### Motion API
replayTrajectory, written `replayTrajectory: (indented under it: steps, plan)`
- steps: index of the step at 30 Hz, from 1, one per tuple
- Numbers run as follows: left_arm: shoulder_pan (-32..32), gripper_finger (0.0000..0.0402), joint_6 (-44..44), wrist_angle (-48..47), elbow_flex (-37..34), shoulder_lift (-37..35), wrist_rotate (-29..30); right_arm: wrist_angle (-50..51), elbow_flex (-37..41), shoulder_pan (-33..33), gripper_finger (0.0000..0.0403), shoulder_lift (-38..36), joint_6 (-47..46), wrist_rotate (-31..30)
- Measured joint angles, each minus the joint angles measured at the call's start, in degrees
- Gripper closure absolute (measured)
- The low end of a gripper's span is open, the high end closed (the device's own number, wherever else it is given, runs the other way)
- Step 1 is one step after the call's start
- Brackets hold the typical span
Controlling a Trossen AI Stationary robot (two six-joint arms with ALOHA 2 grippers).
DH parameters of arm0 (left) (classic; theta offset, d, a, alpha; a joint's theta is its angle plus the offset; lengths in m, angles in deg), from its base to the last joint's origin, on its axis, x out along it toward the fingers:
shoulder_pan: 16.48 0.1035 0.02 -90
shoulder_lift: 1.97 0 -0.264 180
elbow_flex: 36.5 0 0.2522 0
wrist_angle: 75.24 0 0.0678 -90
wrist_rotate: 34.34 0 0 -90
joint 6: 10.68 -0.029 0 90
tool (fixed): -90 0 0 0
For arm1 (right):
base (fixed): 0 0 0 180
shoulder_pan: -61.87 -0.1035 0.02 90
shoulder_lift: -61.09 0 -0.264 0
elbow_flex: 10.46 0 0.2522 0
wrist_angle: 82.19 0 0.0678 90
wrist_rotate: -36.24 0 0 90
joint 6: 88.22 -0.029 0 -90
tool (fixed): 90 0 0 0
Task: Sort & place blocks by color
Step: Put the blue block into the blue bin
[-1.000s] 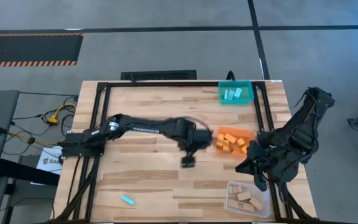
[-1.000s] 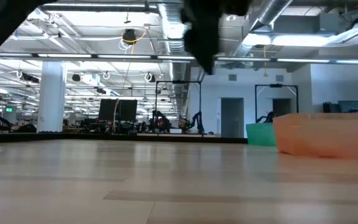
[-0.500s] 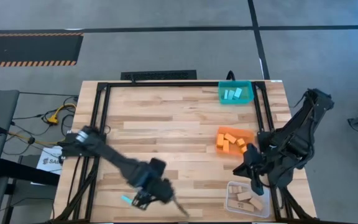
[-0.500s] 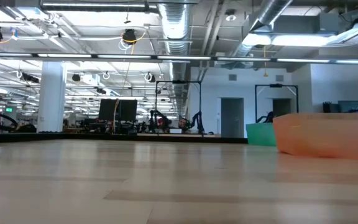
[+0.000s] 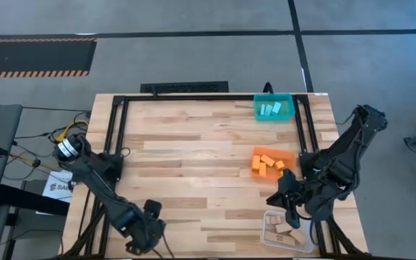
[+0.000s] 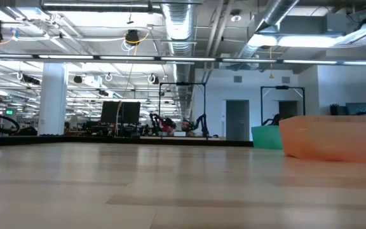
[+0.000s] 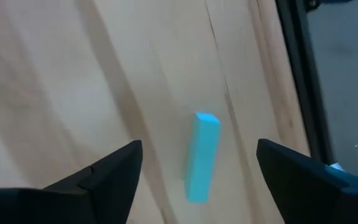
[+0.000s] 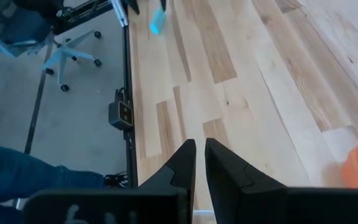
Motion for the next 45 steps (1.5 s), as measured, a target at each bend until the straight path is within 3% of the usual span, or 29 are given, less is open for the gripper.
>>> replayTrajectory:
  steps: [5, 9, 14, 19, 24, 27, 33, 36, 41, 45]
  plan:
    - [-4.0, 0.0118, 0.6, 8.9, -7.9, 0.0, 1.6, 0.1, 0.0, 0.9, 0.0342, 0.0, -2.0, 0.8]
    - [-4.9, 0.0132, 1.6, 10.8, -10.6, 0.0, 7.1, 0.1, 0.0, 2.2, 0.0342, 0.0, -3.3, 1.4]
    - [-5.0, 0.0167, 0.7, 13.6, -12.6, 0.0, 7.4, 0.1, 0.0, 4.1, 0.0342, -0.1, -3.4, 1.5]
    - [-5.1, 0.024, -0.5, 17.6, -13.7, 0.0, 3.5, 0.1, 0.0, 5.4, 0.0342, -0.1, -3.5, 1.5]
    - [-4.0, 0.0371, -0.8, 16.7, -13.5, -1.5, 6.7, 0.1, 0.0, 6.3, 0.0342, -0.2, -3.7, 1.5]
    - [-1.9, 0.0375, -2.7, 16.4, -13.4, -3.2, 10.4, 0.0, 0.0, 6.9, 0.0342, -0.8, -5.1, 1.5]
    - [8.9, 0.0374, -10.0, 15.7, -13.4, -8.7, 17.3, 0.4, 0.0, 7.2, 0.0342, -2.9, -3.9, 1.4]
    - [17.5, 0.0374, -13.5, 20.8, -13.4, -10.5, 16.1, 2.7, 0.0, 7.6, 0.0342, -5.0, -1.3, 1.1]
    - [32.6, 0.0374, -14.3, 37.5, -13.4, -10.1, 8.7, 11.8, 0.0, 9.4, 0.0342, -10.0, 5.8, -2.6]
    - [43.6, 0.0374, -1.7, 54.5, -13.4, -7.5, 6.4, 17.8, 0.0, 12.4, 0.0342, -14.4, 11.8, -6.9]
